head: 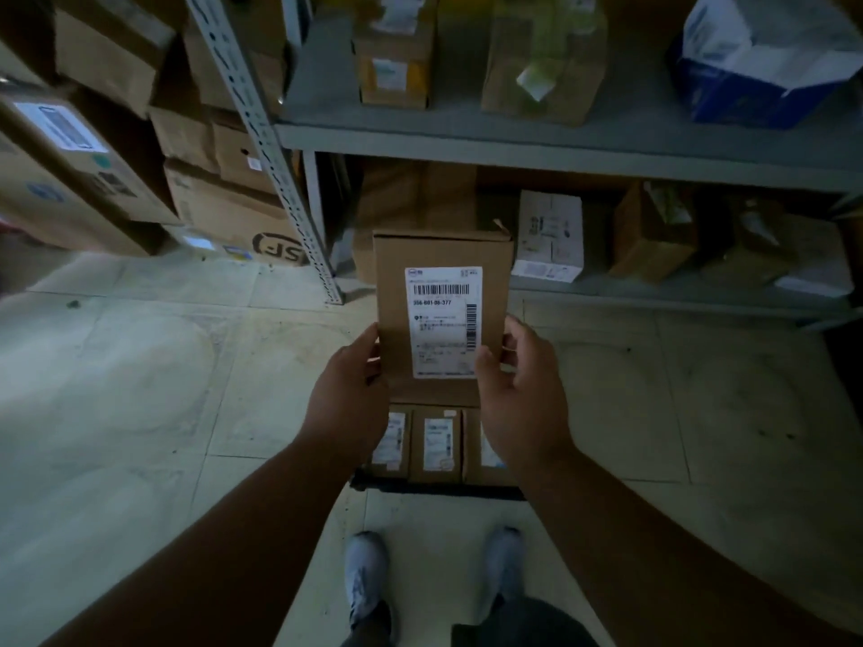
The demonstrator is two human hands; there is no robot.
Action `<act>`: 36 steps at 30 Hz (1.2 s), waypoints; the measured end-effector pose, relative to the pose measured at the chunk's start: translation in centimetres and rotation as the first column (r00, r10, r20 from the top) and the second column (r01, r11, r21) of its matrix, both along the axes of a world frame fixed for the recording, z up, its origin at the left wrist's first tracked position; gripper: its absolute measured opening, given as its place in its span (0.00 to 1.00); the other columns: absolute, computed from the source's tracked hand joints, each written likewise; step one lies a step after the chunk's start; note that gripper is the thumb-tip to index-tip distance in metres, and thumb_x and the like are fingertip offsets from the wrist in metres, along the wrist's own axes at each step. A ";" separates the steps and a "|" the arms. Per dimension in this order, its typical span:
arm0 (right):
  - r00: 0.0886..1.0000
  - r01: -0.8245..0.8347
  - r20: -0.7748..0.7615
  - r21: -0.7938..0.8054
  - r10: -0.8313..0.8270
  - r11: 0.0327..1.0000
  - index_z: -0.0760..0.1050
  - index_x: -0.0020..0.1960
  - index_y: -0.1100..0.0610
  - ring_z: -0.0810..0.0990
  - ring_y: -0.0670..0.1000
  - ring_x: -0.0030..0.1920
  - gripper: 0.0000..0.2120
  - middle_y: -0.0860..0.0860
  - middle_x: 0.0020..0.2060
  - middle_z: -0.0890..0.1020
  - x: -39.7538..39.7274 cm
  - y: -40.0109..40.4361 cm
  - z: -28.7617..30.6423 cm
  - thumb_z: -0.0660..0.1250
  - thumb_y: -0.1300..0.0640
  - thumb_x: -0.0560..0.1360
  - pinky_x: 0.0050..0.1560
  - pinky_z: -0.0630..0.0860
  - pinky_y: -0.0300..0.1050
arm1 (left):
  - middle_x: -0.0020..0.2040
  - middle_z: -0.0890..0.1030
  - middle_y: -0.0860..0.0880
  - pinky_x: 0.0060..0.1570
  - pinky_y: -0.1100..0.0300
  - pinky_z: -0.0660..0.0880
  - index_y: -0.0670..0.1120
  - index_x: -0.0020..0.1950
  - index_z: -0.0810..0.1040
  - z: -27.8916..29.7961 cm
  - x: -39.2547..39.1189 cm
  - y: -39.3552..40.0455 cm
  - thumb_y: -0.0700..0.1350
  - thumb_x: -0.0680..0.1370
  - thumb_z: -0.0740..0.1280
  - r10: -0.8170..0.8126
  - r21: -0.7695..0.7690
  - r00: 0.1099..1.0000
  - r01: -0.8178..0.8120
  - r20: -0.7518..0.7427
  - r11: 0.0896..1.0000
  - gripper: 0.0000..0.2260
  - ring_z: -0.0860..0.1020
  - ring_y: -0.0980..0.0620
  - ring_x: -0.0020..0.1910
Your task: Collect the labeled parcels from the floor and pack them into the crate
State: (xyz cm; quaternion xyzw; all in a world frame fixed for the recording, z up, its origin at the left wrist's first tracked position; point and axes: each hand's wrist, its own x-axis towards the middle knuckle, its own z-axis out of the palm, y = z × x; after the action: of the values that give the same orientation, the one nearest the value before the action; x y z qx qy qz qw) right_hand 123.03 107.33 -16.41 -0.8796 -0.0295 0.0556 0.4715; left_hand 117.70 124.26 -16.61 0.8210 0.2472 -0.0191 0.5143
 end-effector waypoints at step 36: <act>0.751 -0.655 -0.593 -0.617 0.290 0.436 0.62 0.75 0.56 0.53 0.64 0.76 0.28 0.63 0.76 0.55 -5.5 1.7 -52.6 0.59 0.45 0.79 0.72 0.62 0.59 | 0.62 0.74 0.43 0.54 0.54 0.75 0.45 0.63 0.71 -53.6 -1.6 -4.0 0.46 0.78 0.65 -0.249 0.074 0.773 0.355 -0.584 0.932 0.14 0.76 0.46 0.55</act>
State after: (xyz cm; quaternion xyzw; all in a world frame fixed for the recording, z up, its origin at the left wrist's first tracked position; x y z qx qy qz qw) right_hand 117.48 109.06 -69.04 -0.9141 -0.1557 0.3742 -0.0149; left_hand 116.05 120.27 -70.24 0.8499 0.2534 -0.3216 0.3316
